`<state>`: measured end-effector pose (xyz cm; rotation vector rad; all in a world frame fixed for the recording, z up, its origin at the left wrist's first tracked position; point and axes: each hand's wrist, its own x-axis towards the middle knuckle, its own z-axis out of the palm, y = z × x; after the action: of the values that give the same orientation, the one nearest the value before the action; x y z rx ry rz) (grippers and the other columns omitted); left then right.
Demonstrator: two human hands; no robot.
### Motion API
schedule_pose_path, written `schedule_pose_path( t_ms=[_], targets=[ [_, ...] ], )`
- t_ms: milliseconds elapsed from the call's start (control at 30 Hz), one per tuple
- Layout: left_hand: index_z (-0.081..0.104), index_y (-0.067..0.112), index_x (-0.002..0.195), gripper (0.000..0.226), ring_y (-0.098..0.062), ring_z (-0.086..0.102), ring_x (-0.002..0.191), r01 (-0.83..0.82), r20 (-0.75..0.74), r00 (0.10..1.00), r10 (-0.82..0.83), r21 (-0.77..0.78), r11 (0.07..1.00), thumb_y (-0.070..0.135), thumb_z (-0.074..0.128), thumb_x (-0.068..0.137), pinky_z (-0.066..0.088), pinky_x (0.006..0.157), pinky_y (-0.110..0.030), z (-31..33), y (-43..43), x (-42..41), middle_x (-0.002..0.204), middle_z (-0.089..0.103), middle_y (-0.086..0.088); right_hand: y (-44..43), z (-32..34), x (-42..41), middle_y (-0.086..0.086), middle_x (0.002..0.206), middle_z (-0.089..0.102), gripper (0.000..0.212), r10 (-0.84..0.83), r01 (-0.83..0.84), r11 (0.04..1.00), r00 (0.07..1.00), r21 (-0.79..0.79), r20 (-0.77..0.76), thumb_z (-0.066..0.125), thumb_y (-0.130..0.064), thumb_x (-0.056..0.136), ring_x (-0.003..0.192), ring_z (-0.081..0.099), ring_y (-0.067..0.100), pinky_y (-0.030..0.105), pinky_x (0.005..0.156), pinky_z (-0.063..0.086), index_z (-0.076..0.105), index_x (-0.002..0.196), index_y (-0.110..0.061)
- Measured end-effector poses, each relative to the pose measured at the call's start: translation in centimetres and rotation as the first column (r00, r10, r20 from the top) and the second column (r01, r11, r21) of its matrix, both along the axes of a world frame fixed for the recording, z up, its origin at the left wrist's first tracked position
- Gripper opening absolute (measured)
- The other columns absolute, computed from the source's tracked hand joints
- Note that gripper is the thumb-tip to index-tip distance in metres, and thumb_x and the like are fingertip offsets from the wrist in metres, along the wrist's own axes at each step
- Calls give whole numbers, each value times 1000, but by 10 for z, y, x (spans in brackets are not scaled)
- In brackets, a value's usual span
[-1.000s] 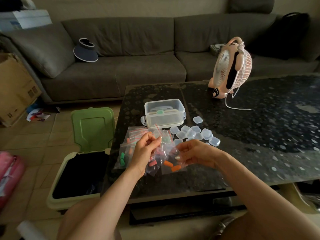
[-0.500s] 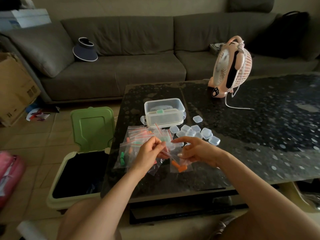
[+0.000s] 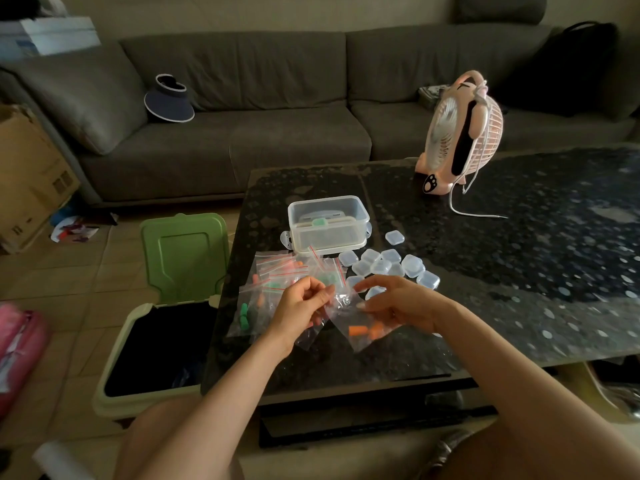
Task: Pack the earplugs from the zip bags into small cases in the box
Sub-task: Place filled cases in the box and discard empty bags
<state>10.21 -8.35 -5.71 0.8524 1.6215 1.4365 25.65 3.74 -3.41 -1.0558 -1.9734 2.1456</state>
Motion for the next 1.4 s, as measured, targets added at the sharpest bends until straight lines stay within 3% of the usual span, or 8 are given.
schedule_pose_path(
  t_ms=[100,233,400,533,733,867,1033,1400],
  targets=[
    [59,3,85,10,-9,62,59,-17,76,997,23,-74,997,12,60,90,52,53,-20,-9,4,4,74,63,-7,5,1,4,22,87,68,31,-68,69,996,998,-64,14,62,-2,87,64,68,25,35,60,58,55,117,-6],
    [61,2,88,8,-15,68,65,-11,169,985,37,-155,988,8,58,91,58,64,-28,-14,7,7,78,67,-10,9,0,5,15,76,70,25,-156,156,988,988,3,6,65,-6,86,71,71,26,32,61,58,60,111,-5],
    [56,2,91,11,-22,70,65,-54,242,965,97,-181,982,10,51,95,59,63,-30,-15,9,7,75,68,-13,10,2,5,15,92,68,18,-228,243,966,962,91,-151,54,-2,93,77,69,21,29,65,58,66,105,1],
    [55,1,103,16,-20,70,63,-25,295,952,81,-187,982,14,46,98,59,58,-28,-14,9,8,78,68,-13,11,2,4,16,98,70,27,-197,223,959,968,175,-155,48,13,88,83,71,22,26,73,58,70,101,3],
    [55,1,104,16,-17,70,58,-14,280,956,87,-252,968,13,46,98,54,49,-23,-13,9,11,84,67,-16,9,0,4,9,86,72,14,-182,211,895,977,394,-109,69,0,81,75,70,11,12,65,51,73,95,-2],
    [54,-1,105,18,-19,69,58,-5,303,948,93,-279,960,13,46,98,55,49,-24,-13,10,13,80,67,-17,13,-3,4,15,83,71,8,-222,250,892,968,376,-117,66,4,82,69,70,19,20,65,57,71,86,-2],
    [56,-4,109,21,-14,67,54,-3,363,925,112,-289,957,10,44,99,54,47,-21,-10,11,12,77,66,-14,12,2,3,12,70,66,21,-289,334,865,942,375,-173,63,12,81,55,65,12,25,59,58,67,70,-5],
    [57,2,93,11,-15,66,50,-55,415,896,155,-242,969,10,49,96,57,50,-26,-8,11,11,58,68,-8,14,2,1,12,82,67,15,-279,340,830,940,442,-198,61,6,84,59,63,14,23,56,57,70,85,-7]
  ],
)
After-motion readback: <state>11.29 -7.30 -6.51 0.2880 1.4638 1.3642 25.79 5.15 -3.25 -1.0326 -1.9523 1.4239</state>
